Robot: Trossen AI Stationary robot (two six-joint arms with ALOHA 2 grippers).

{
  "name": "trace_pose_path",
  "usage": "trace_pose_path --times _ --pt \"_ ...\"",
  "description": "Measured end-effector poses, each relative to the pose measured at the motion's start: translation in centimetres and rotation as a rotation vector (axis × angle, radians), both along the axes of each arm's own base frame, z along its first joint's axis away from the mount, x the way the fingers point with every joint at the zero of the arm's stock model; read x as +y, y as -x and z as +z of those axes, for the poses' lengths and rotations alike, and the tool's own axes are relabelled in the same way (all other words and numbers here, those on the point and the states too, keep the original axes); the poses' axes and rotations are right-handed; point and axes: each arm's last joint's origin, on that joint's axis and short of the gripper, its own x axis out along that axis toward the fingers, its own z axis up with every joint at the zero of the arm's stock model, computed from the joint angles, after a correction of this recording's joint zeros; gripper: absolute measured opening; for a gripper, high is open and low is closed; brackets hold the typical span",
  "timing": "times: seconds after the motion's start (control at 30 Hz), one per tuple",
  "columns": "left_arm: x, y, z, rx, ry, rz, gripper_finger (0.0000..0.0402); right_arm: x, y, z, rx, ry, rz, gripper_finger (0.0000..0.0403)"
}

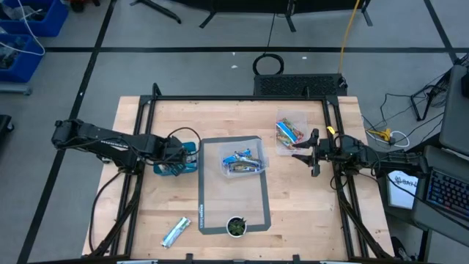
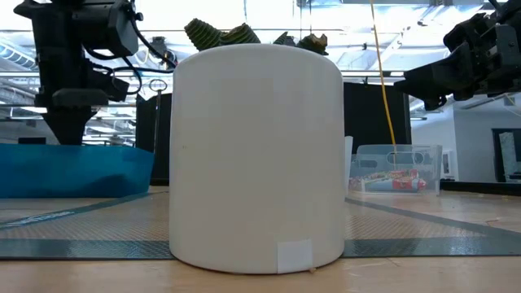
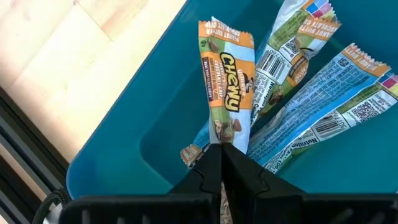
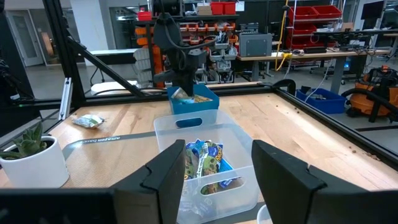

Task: Pick and place Granola Bars by type
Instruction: Put the orange granola bar into the blue bin

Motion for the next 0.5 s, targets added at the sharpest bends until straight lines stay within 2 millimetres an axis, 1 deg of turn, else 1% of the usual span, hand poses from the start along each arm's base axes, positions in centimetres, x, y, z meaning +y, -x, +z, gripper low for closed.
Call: trace_pose_path --times 0.17,0.3,0.4,0.5 --pt "0.1 0.0 0.0 0.003 -0.043 -0.019 0.0021 0.0 0.0 0.0 0.000 0.000 0.000 0.0176" --pt "0.4 -0.1 0.7 -0.025 -0.114 -0.034 0.0025 0.0 0.0 0.0 0.000 0.000 0.000 0.0176" --pt "0.6 0.2 1.3 -0.063 -0.148 -0.024 0.0044 0.0 0.0 0.0 0.000 0.000 0.000 0.0176" --pt "0.8 0.6 2.1 -0.123 -0.194 -0.008 0.0079 0.0 0.0 0.0 0.000 0.000 -0.001 0.0176"
